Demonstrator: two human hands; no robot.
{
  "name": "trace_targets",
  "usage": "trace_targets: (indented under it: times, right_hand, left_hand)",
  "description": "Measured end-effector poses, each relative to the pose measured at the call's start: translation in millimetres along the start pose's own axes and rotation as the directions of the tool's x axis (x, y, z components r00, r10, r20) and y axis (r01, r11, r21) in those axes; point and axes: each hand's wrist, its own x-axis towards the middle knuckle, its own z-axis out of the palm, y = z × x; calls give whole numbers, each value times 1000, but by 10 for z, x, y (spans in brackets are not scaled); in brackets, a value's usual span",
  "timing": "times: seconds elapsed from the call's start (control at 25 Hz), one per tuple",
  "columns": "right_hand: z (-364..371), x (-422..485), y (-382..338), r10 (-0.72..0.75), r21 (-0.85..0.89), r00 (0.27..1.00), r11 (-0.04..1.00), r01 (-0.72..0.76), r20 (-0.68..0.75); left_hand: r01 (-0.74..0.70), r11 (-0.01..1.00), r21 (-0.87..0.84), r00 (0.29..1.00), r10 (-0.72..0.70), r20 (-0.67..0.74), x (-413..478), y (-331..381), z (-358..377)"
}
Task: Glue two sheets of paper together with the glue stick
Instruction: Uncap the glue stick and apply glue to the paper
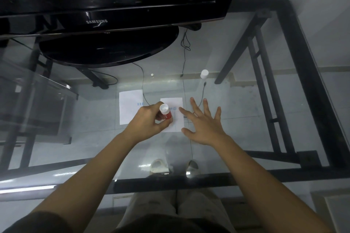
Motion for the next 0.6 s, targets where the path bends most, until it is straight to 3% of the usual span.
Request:
trace_targets:
  times: [0.16,0.36,0.52,0.6]
  right_hand:
    - [-13,28,19,7,-2,999,1000,-7,38]
    - [-24,41,33,3,37,998,999,-5,59]
    - [-48,34,7,8,65,998,998,-12,63]
    - [-60,26,-4,10,85,998,996,-16,64]
  left_hand:
    - [5,999,42,996,-1,-93,-23,-2,-38]
    - [-89,996,-17,990,90,108,-71,76,22]
    - [-59,998,9,998,59,-4,-35,64,14]
    - [-79,997,-6,997,79,15,-35,89,64]
